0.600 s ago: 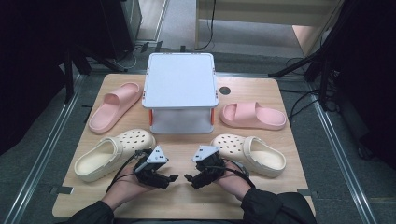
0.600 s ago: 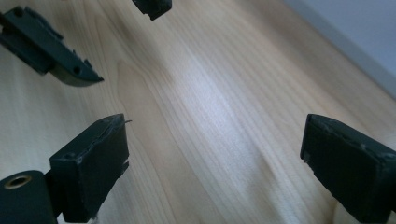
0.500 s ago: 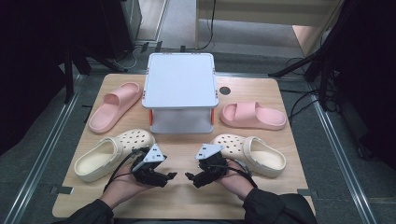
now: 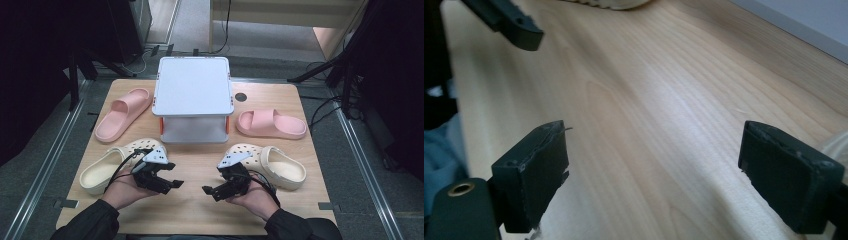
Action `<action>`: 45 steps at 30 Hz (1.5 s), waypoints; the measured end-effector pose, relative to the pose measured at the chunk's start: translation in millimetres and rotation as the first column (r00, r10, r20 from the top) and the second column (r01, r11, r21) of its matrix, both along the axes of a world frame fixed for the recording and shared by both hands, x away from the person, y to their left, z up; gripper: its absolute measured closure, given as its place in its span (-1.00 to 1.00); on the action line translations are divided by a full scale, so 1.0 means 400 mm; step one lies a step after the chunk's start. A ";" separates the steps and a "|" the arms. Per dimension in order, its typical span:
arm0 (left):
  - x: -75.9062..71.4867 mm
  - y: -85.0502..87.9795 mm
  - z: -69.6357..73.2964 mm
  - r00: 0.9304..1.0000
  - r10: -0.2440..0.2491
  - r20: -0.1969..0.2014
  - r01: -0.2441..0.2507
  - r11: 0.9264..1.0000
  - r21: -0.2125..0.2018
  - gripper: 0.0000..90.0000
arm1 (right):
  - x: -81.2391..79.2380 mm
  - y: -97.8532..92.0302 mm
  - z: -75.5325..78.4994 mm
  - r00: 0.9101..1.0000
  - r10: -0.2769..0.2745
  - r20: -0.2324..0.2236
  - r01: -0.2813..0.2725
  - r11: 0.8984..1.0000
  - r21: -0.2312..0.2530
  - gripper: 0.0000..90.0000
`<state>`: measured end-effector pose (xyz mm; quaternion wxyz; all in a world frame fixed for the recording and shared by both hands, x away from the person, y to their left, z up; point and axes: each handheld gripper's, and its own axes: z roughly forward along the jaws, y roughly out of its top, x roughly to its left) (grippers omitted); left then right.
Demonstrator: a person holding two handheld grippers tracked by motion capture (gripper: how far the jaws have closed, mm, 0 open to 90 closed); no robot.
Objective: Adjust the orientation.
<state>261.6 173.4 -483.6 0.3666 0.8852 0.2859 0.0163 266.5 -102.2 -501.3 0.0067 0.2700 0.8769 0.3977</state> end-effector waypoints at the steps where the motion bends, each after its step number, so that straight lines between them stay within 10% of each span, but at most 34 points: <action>1: 0.000 0.000 0.000 1.000 0.000 0.000 0.000 1.000 0.000 -0.41 | 0.000 0.000 0.000 1.000 0.000 0.000 0.000 1.000 0.000 -0.72; 5: 0.009 -0.007 -0.001 0.999 -0.041 -0.023 0.042 0.999 0.027 -0.36 | -0.015 -0.007 0.012 0.999 0.023 0.039 -0.023 1.000 0.008 -0.57; 6: 0.008 -0.007 0.002 0.999 -0.040 -0.018 0.040 0.998 0.039 -0.04 | -0.020 -0.014 0.019 0.998 0.024 0.056 -0.024 1.000 0.016 -0.35; 12: 0.005 0.020 0.039 1.000 -0.004 -0.021 0.004 1.000 0.030 0.43 | -0.010 -0.029 0.042 0.997 0.040 0.059 -0.044 0.997 0.056 0.01; 23: -0.023 0.120 0.063 0.995 0.095 -0.034 -0.095 0.995 0.022 0.33 | 0.008 -0.008 0.042 0.995 0.069 0.074 -0.072 0.997 0.035 0.01; 37: -0.092 0.249 0.090 0.970 0.243 -0.010 -0.243 0.970 -0.025 0.24 | 0.032 0.049 0.042 0.987 0.153 0.044 -0.155 0.987 0.045 0.01; 45: -0.109 0.323 0.095 0.942 0.335 0.007 -0.334 0.942 -0.029 0.24 | 0.039 0.066 0.042 0.984 0.175 0.036 -0.176 0.983 0.045 0.01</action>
